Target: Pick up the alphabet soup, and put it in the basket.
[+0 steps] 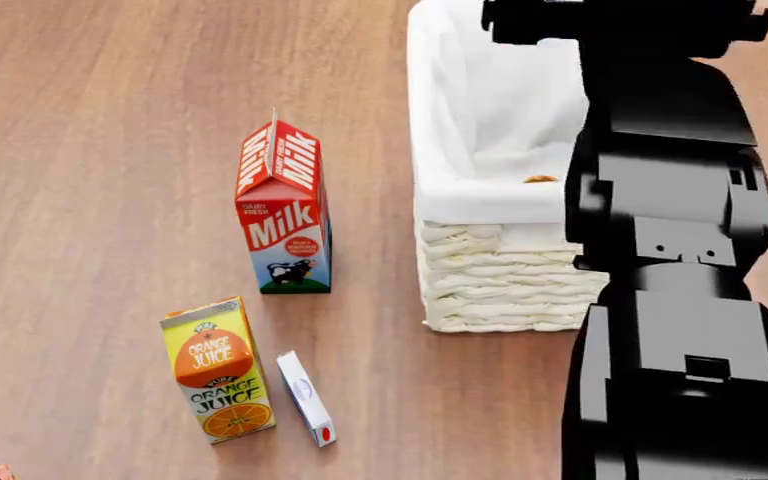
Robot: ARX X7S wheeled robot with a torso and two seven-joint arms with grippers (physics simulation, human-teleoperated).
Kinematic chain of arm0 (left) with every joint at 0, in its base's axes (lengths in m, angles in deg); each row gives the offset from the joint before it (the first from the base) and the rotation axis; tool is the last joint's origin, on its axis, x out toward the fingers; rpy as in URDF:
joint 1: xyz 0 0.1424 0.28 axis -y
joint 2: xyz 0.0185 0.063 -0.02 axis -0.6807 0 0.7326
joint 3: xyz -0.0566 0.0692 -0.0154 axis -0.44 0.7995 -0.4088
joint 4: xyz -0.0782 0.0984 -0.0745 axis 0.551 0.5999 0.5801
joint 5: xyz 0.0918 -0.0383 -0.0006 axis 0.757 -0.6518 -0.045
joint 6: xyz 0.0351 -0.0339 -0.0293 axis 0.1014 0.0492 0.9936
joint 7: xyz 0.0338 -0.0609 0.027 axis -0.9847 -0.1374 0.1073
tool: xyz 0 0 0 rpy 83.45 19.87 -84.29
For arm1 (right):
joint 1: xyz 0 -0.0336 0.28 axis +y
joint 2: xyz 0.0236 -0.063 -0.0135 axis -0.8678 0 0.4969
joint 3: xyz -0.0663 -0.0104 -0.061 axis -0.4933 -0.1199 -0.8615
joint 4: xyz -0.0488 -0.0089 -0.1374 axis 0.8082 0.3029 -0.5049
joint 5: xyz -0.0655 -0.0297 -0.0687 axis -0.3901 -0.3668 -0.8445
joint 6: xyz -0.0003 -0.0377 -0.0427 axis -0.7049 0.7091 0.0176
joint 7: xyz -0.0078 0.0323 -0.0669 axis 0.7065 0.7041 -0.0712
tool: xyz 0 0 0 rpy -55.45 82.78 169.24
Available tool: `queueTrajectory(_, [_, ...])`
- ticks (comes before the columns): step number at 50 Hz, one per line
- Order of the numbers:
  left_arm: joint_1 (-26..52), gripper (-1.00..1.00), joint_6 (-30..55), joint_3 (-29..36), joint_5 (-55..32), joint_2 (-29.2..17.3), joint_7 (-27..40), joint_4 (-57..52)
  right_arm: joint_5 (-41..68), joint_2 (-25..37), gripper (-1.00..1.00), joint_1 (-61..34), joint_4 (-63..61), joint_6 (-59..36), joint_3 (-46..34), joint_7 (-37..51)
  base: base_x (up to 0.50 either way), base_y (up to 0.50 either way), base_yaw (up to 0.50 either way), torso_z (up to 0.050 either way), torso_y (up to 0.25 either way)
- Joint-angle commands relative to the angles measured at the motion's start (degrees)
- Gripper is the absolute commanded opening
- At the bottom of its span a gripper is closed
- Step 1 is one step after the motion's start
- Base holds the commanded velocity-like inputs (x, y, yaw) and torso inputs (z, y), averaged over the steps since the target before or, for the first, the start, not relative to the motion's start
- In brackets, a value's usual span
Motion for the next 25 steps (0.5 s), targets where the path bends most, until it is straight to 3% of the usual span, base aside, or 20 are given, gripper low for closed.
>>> queueTrajectory(1, [-0.4,1.0,-0.3,0.1,0.1,-0.1,0.0,-0.2,-1.5,-0.1,1.0,-0.1,0.0,19.9,1.2,1.6,0.0,0.0,0.0,0.0,0.0])
queueTrajectory(9, [-0.7,1.0,-0.4,0.1,0.1,-0.4,0.2,-0.7,-0.8,0.1,1.0,0.8,-1.0,26.9,1.4,0.0,0.0,0.0,0.0,0.0,0.0])
queueTrajectory(19, [-1.4,1.0,-0.6,0.1,0.5,-0.9,0.5,-2.6,0.0,0.7,1.0,15.3,-36.4,13.7,0.5,-2.7,0.0,0.0,0.0,0.0,0.0])
queueTrajectory(25, [-2.7,1.0,-1.1,-0.3,0.7,-1.4,0.7,-4.9,0.5,1.2,1.0,19.5,-50.0,6.8,-0.2,-3.6,0.0,0.0,0.0,0.0,0.0])
